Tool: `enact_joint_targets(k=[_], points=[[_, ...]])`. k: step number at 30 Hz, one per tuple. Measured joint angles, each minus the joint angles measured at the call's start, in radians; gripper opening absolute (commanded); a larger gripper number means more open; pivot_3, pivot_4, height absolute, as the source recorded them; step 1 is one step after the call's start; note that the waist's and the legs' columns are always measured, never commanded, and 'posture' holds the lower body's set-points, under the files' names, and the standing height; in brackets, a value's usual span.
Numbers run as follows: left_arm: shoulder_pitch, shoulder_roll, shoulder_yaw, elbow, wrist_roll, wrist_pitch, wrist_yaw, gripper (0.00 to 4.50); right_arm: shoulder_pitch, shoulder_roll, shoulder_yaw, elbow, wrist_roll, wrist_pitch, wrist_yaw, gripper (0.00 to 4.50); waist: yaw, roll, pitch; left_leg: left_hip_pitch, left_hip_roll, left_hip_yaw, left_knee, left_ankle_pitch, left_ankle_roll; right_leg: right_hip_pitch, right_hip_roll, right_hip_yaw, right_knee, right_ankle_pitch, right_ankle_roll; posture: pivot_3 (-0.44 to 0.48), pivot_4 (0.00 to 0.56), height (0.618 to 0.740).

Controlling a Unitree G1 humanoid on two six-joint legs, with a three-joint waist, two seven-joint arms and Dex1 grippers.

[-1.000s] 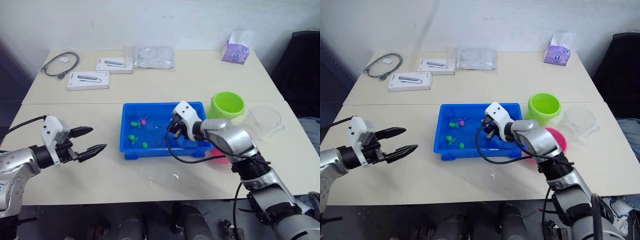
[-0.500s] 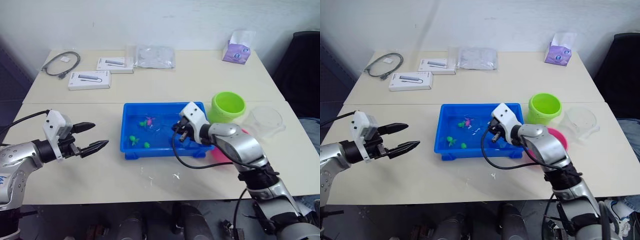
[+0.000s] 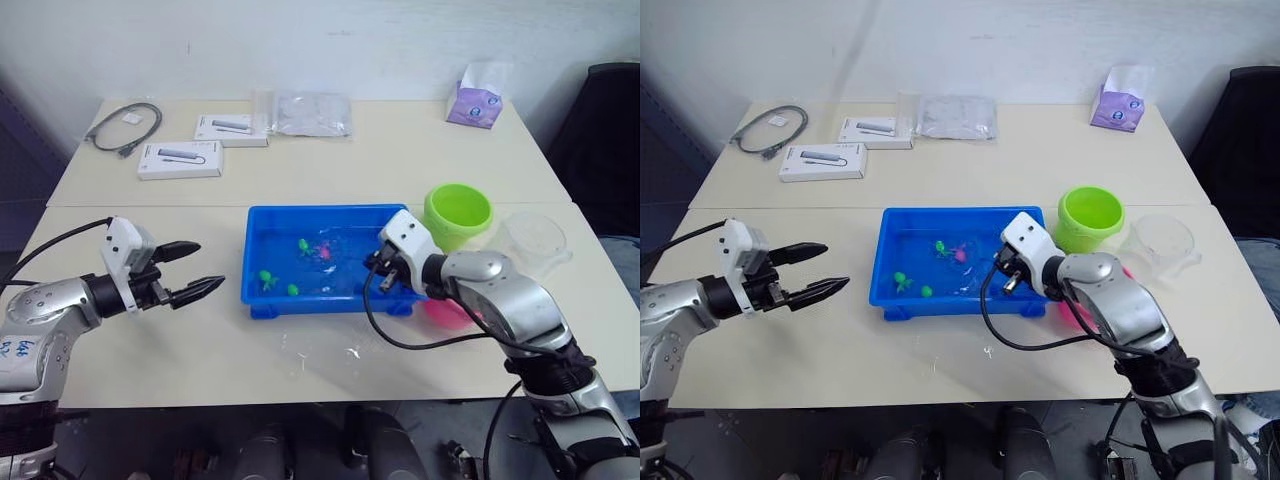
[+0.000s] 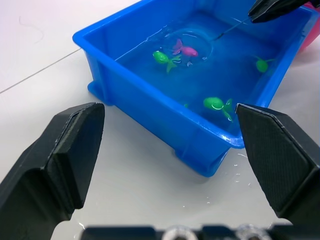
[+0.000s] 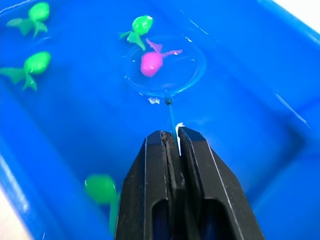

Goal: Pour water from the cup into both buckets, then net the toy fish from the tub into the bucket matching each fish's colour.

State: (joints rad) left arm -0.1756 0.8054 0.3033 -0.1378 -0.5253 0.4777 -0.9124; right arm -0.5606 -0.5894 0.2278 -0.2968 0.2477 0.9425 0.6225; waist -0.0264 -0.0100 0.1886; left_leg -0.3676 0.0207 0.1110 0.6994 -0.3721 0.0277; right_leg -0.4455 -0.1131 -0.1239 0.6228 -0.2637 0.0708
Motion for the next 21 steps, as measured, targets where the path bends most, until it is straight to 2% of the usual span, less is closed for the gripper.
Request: enact_joint_targets(k=[7,12,21], points=[[-0.029,-0.009,-0.036,0.042,0.010,-0.029,-0.022,4.49,0.080,-0.097,-0.079,-0.083,0.035,0.037,0.034,0.00,0.003,0.000,0.000,0.000,-0.001,0.000,0.000,0.000,0.000,0.000,0.000,-0.003,0.000,0.000,0.000,0.000,0.150,0.740],[-0.078,-0.030,-0.052,0.074,0.006,-0.066,-0.064,4.49,0.159,-0.107,-0.179,-0.169,0.096,0.036,0.045,0.00,0.005,0.000,0.000,0.000,-0.001,0.000,0.000,0.000,0.001,0.000,0.000,-0.006,0.000,0.000,0.000,0.000,0.150,0.740],[-0.222,-0.116,-0.116,0.130,-0.008,-0.106,-0.162,4.49,0.403,-0.144,-0.508,-0.392,0.288,0.011,0.117,0.00,0.032,-0.001,-0.001,0.000,-0.003,-0.001,0.001,0.001,0.002,0.001,0.002,-0.006,0.001,0.001,0.002,0.000,0.150,0.740]])
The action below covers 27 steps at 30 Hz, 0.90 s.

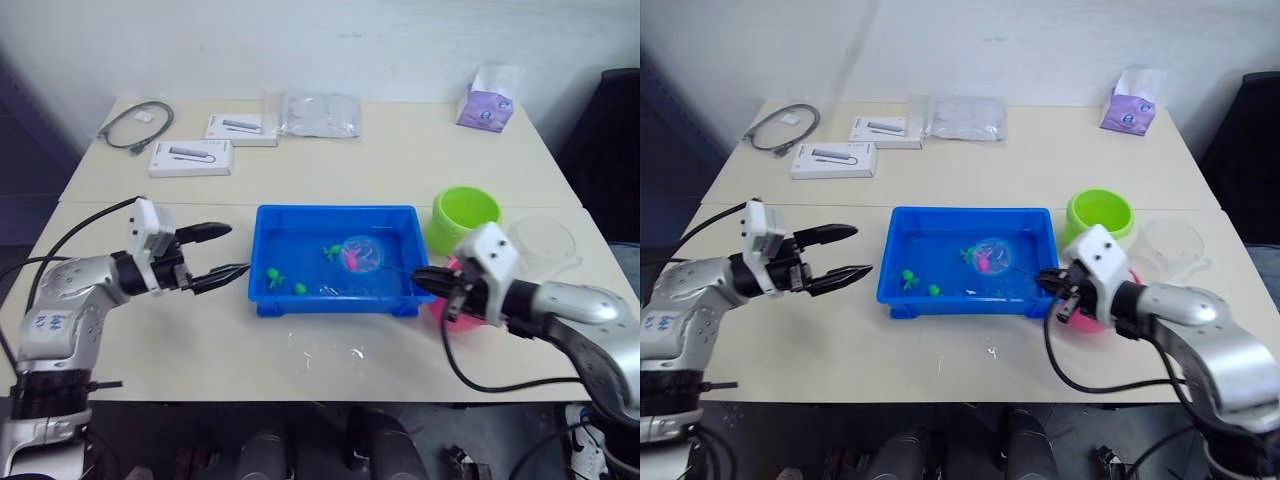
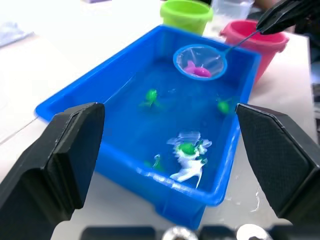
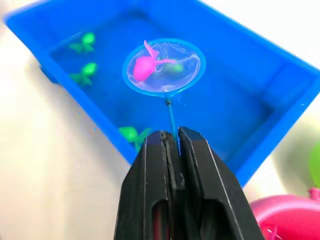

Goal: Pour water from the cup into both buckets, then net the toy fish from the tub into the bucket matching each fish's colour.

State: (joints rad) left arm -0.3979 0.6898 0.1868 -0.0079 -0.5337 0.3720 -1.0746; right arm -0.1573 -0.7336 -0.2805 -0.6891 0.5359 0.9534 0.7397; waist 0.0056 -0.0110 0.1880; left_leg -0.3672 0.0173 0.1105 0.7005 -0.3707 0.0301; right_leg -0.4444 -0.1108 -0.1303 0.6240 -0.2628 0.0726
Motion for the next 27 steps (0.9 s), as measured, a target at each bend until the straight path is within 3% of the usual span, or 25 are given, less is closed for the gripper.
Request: enact_joint_targets(k=[5,13,19,24,27], points=[[-0.074,-0.042,-0.037,0.041,0.000,-0.029,-0.055,4.49,0.167,0.043,-0.232,-0.064,0.123,-0.070,0.032,0.00,0.016,0.000,0.000,0.001,-0.002,0.001,0.000,0.001,0.002,0.001,0.000,0.001,0.000,0.001,0.002,0.000,0.150,0.740],[-0.213,-0.171,-0.141,0.208,0.029,-0.104,-0.136,4.49,0.550,0.159,-0.561,-0.151,0.134,-0.270,0.046,0.00,0.026,0.000,-0.001,0.002,-0.005,-0.001,0.001,0.003,0.005,0.006,0.000,0.002,-0.004,0.004,0.007,0.000,0.150,0.740],[-0.267,-0.217,-0.181,0.262,0.046,-0.136,-0.175,4.49,0.684,0.247,-0.609,-0.119,-0.010,-0.522,0.047,0.00,0.010,0.000,-0.001,0.014,-0.003,0.001,-0.003,0.002,0.004,0.016,0.001,0.006,-0.005,0.004,0.006,0.000,0.150,0.740],[-0.273,-0.244,-0.207,0.291,0.061,-0.141,-0.188,4.49,0.759,0.290,-0.584,0.067,-0.278,-0.952,0.061,0.00,0.015,0.000,-0.001,0.015,-0.004,0.002,-0.003,0.002,0.004,0.016,0.001,0.015,-0.006,0.003,0.006,0.000,0.150,0.740],[-0.277,-0.247,-0.214,0.295,0.070,-0.141,-0.195,4.49,0.751,0.309,-0.564,0.121,-0.383,-1.082,0.005,0.00,0.014,0.000,-0.001,0.015,-0.003,0.002,-0.002,0.002,0.004,0.016,0.001,0.016,-0.006,0.003,0.005,0.000,0.150,0.740]])
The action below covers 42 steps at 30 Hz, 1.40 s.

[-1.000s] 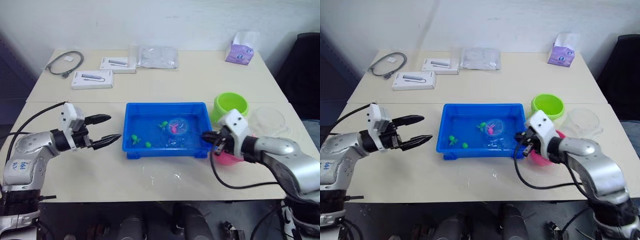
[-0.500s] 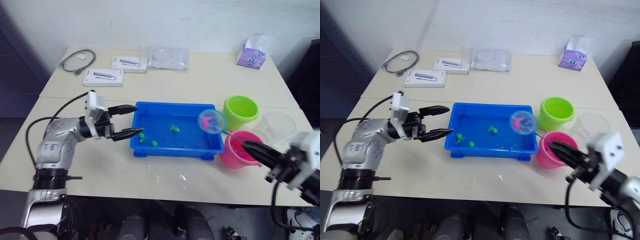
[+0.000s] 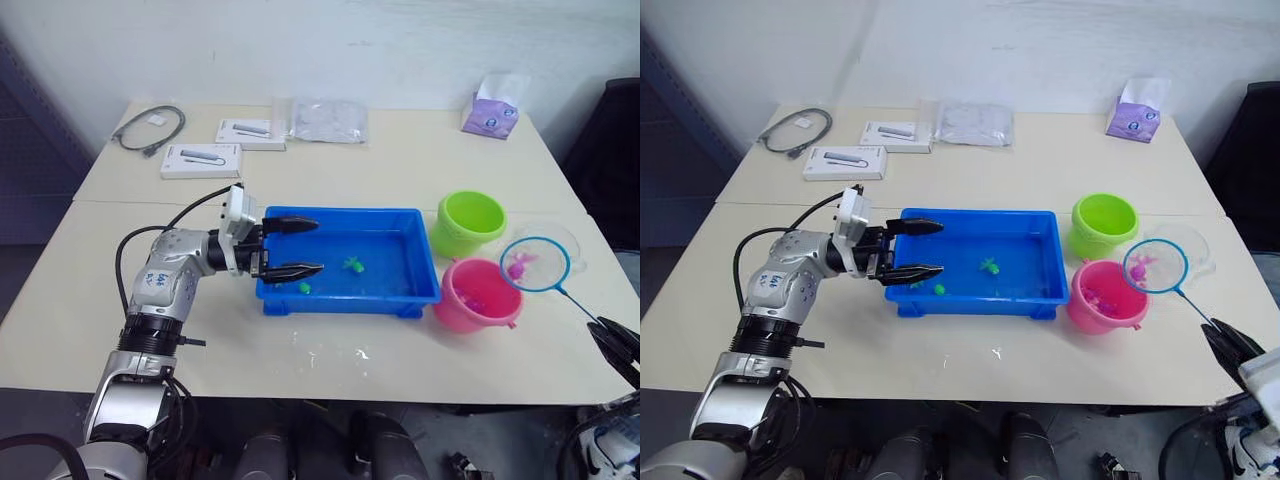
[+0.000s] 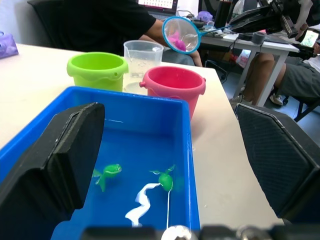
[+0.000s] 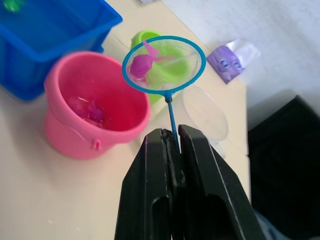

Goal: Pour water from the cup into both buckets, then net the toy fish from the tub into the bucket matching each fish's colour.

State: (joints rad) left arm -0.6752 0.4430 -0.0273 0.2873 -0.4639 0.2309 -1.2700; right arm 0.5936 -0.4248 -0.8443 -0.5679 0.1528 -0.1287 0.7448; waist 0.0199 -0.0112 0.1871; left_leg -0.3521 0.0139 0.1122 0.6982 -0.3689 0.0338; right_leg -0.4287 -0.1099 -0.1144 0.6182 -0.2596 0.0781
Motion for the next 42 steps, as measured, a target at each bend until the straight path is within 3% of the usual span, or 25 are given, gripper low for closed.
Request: enact_joint_targets(k=[7,11,18,26,31,42], points=[[-0.016,-0.008,-0.001,0.005,0.003,-0.003,-0.005,4.49,-0.020,-0.042,0.034,0.090,-0.231,-0.244,-0.108,0.00,-0.002,0.000,0.000,0.001,0.000,0.000,0.000,0.000,0.000,0.000,0.000,0.001,0.000,0.000,-0.001,0.000,0.150,0.740],[-0.015,-0.009,-0.001,0.004,0.004,-0.004,-0.002,4.49,-0.027,-0.102,0.044,0.161,-0.574,-0.467,-0.283,0.00,-0.002,0.000,0.000,0.001,0.000,0.001,0.000,0.000,0.000,0.000,-0.001,0.001,0.000,-0.001,-0.001,0.000,0.150,0.740],[-0.010,-0.029,-0.001,0.004,0.004,-0.005,0.012,4.49,-0.031,-0.136,0.044,0.224,-0.859,-0.600,-0.527,0.00,0.000,0.000,0.000,0.001,0.000,0.001,0.001,0.000,-0.001,0.000,-0.001,0.002,0.000,-0.001,-0.001,0.000,0.150,0.740],[-0.001,-0.029,-0.001,0.003,0.018,-0.026,0.028,4.49,0.003,-0.193,0.050,0.273,-0.948,-0.681,-0.687,0.00,-0.005,0.000,0.000,0.001,0.001,0.001,0.001,0.000,-0.001,0.000,0.000,0.002,0.001,-0.001,-0.002,0.000,0.150,0.740],[0.010,-0.030,-0.001,-0.006,0.018,-0.028,0.035,4.49,0.047,-0.198,0.098,0.305,-0.968,-0.701,-0.716,0.00,-0.006,0.000,0.000,0.001,0.001,0.001,0.000,0.000,-0.001,0.000,-0.001,0.002,0.000,-0.002,-0.002,0.000,0.150,0.740],[0.014,-0.032,-0.005,-0.047,0.018,-0.020,0.049,4.49,0.040,-0.233,0.046,0.257,-0.969,-0.669,-0.780,0.00,-0.020,0.000,0.000,0.001,0.002,0.001,0.000,0.000,-0.002,0.000,-0.002,0.003,0.001,-0.002,-0.003,0.000,0.150,0.740]])
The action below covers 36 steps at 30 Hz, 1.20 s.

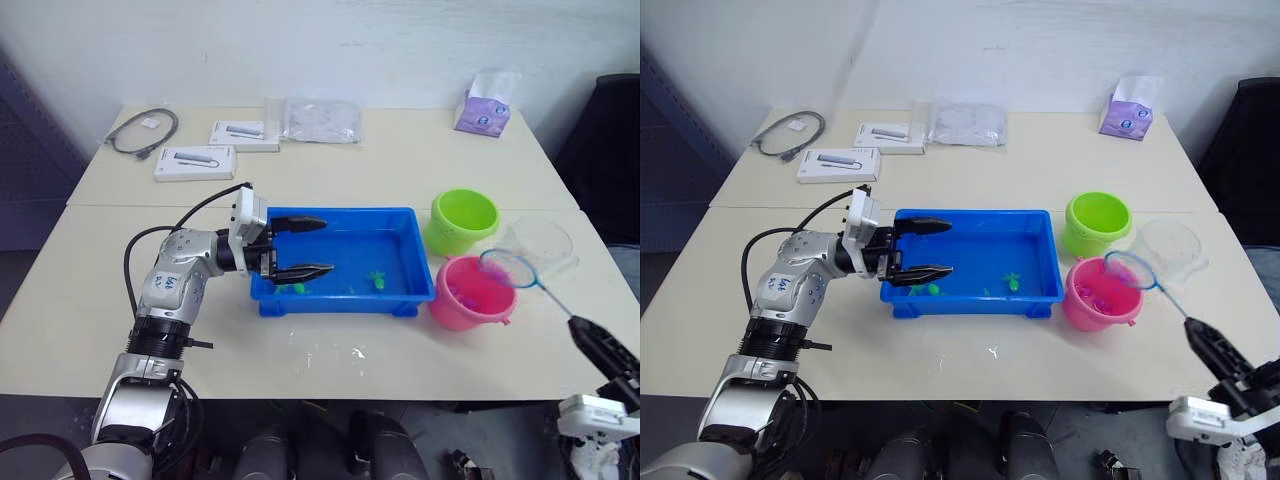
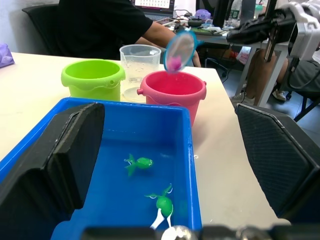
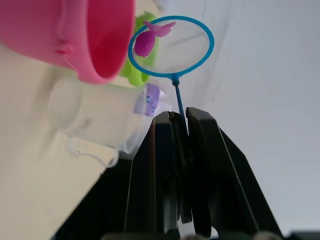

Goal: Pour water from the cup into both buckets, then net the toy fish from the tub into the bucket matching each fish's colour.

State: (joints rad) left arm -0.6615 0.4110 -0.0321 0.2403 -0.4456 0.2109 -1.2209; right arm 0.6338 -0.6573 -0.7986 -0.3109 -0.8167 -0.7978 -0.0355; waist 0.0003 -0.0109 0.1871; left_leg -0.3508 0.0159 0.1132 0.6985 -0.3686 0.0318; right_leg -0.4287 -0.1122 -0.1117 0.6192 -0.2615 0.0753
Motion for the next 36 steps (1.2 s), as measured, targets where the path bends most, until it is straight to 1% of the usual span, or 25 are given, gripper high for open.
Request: enact_joint_targets(k=[4,8,10,12,14,22,23,24,28,30,32,34,36], points=[[0.000,0.000,0.000,0.000,0.000,-0.002,0.006,4.49,0.002,0.015,0.036,-0.035,0.004,0.004,0.005,0.00,-0.001,0.000,0.000,0.000,0.000,0.000,0.000,0.000,0.000,0.000,0.000,0.000,0.000,0.000,0.000,0.000,0.150,0.740],[0.000,-0.001,0.000,0.000,0.000,-0.004,0.006,4.49,0.019,0.036,0.127,-0.042,0.006,0.011,0.039,0.00,0.000,0.000,0.000,0.000,0.000,0.000,0.000,0.000,0.000,0.000,0.000,0.000,0.000,0.000,0.000,0.000,0.150,0.740],[0.001,-0.001,0.000,0.001,0.000,-0.007,0.006,4.49,0.016,0.039,0.103,-0.039,0.007,0.032,0.036,0.00,-0.001,0.000,0.000,0.000,-0.001,0.000,0.000,0.000,0.000,0.000,0.000,0.000,0.000,0.000,0.000,0.000,0.150,0.740],[0.003,-0.001,0.000,0.001,0.000,-0.013,0.006,4.49,0.005,0.020,0.025,-0.023,0.018,0.066,0.022,0.00,-0.001,0.000,0.000,0.000,-0.001,0.000,0.000,0.000,0.000,0.000,0.000,0.000,0.000,0.000,0.000,0.000,0.150,0.740],[0.007,-0.002,0.000,0.002,0.000,-0.017,0.005,4.49,0.003,-0.006,-0.008,-0.006,0.027,0.075,0.012,0.00,-0.001,0.000,0.000,0.000,0.000,0.000,0.000,0.000,0.000,0.000,0.000,0.000,0.000,0.000,0.000,0.000,0.150,0.740],[0.007,-0.005,0.000,0.009,0.001,-0.039,0.005,4.49,-0.001,-0.002,0.045,-0.002,0.050,0.056,0.008,0.00,-0.001,0.000,0.000,0.000,0.001,-0.001,0.000,0.000,-0.001,0.000,0.000,-0.001,0.001,-0.001,-0.001,0.000,0.150,0.740],[0.008,-0.004,0.000,0.010,0.001,-0.041,0.004,4.49,0.003,-0.005,0.058,-0.002,0.095,0.065,0.027,0.00,-0.001,0.000,0.000,0.000,0.001,-0.001,0.000,0.000,-0.001,0.000,0.000,-0.001,0.001,-0.001,-0.001,0.000,0.150,0.740],[0.010,0.001,0.001,0.010,0.001,-0.042,0.002,4.49,0.006,-0.007,0.089,-0.005,0.188,0.090,0.068,0.00,-0.002,0.000,0.000,0.000,0.001,-0.001,0.000,0.000,-0.001,0.000,0.000,-0.001,0.000,-0.001,-0.001,0.000,0.150,0.740],[0.026,0.048,0.017,0.017,0.001,-0.051,-0.016,4.49,0.001,-0.049,0.268,-0.113,0.682,0.267,0.293,0.00,-0.008,0.000,0.000,0.001,0.002,-0.001,0.000,0.000,-0.001,0.000,-0.001,-0.001,0.001,-0.001,-0.002,0.000,0.150,0.740],[0.043,0.087,0.033,0.032,0.001,-0.064,-0.028,4.49,-0.034,-0.103,0.342,-0.221,0.951,0.446,0.396,0.00,-0.011,0.000,0.000,0.003,0.003,-0.001,0.000,0.000,-0.001,0.001,-0.001,-0.001,0.002,-0.001,-0.002,0.000,0.150,0.740],[0.057,0.120,0.053,0.056,0.003,-0.079,-0.039,4.49,-0.089,-0.153,0.382,-0.299,1.082,0.577,0.452,0.00,-0.007,0.000,0.000,0.003,0.003,-0.002,0.000,0.000,-0.001,0.001,-0.001,-0.001,0.002,-0.001,-0.002,0.000,0.150,0.740],[0.066,0.154,0.070,0.084,0.006,-0.100,-0.050,4.49,-0.194,-0.194,0.406,-0.343,1.122,0.753,0.456,0.00,-0.001,0.000,0.000,0.002,0.003,-0.002,0.001,0.000,0.000,0.000,-0.002,-0.002,0.002,-0.001,-0.002,0.000,0.150,0.740],[0.084,0.186,0.088,0.091,0.009,-0.115,-0.056,4.49,-0.297,-0.222,0.415,-0.351,1.158,0.917,0.436,0.00,0.002,0.000,0.000,0.000,0.002,-0.003,0.001,-0.001,0.000,0.000,-0.003,-0.004,0.001,-0.001,-0.002,0.000,0.150,0.740]])
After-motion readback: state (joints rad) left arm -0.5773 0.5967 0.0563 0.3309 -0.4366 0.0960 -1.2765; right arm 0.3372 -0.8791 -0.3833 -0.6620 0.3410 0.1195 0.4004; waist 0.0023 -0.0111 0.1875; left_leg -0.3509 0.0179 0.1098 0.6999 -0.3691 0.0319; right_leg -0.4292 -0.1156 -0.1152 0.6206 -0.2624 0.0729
